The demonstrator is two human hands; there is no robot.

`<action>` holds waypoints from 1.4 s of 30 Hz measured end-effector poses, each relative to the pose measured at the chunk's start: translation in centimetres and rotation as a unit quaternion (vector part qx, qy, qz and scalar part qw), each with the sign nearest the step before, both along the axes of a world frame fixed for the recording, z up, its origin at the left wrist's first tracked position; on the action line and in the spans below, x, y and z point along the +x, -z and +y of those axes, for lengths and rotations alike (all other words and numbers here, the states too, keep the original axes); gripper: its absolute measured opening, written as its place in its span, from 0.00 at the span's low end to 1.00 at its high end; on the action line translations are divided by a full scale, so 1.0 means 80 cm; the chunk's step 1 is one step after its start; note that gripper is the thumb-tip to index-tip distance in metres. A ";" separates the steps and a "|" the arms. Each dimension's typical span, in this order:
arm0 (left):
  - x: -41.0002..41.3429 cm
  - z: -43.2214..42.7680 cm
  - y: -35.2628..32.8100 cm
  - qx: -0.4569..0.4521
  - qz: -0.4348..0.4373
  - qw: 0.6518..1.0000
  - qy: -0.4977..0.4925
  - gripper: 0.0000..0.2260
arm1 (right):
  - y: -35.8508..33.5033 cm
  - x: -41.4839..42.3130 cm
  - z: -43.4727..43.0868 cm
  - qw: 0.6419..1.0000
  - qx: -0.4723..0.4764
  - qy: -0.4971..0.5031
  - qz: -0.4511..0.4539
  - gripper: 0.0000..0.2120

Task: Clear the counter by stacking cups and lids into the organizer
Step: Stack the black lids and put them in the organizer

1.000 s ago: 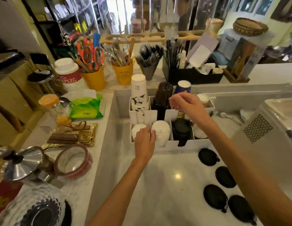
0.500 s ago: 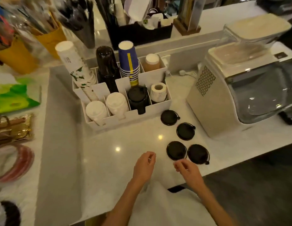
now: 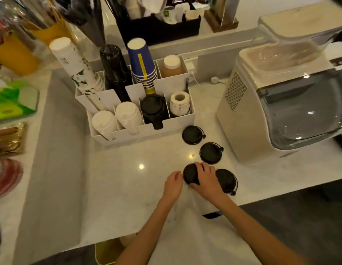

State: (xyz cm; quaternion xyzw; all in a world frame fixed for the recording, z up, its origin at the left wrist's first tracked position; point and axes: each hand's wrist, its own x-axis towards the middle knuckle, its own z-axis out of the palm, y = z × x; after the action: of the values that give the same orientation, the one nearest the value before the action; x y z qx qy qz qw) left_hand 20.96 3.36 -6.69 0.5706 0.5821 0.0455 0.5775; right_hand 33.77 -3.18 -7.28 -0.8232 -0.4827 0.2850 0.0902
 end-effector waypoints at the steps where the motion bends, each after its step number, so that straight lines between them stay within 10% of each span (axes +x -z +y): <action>1: 0.004 -0.002 -0.002 -0.005 -0.018 1.000 -0.014 0.11 | -0.004 0.006 0.002 1.000 0.011 -0.001 0.004 0.37; 5: 0.012 -0.009 -0.008 -0.099 -0.138 0.972 -0.165 0.11 | -0.034 0.028 0.008 0.994 0.048 -0.011 0.099 0.38; 12: 0.025 -0.006 -0.017 -0.395 -0.457 0.752 -0.265 0.28 | -0.074 0.052 0.020 0.965 0.012 -0.144 0.219 0.42; 19: 0.028 0.014 -0.008 -0.342 -0.447 0.771 -0.299 0.19 | -0.067 0.077 0.068 0.954 -0.044 -0.153 0.254 0.37; 24: 0.021 0.052 -0.017 -0.320 -0.497 0.728 -0.349 0.24 | -0.040 0.113 0.149 0.999 0.035 0.037 0.009 0.36; 31: 0.012 0.080 -0.032 -0.277 -0.532 0.714 -0.362 0.18 | -0.003 0.095 0.178 0.997 -0.016 0.027 -0.068 0.45; 42: 0.004 0.081 -0.053 -0.137 -0.473 0.808 -0.324 0.21 | -0.124 0.021 0.116 0.988 0.059 -0.044 0.138 0.41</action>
State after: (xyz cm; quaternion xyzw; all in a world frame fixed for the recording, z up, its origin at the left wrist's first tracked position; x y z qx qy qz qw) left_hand 21.24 9.86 -2.43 0.1717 0.3883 0.4137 0.8054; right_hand 35.44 6.12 2.60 -0.7472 -0.5175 0.3703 0.1916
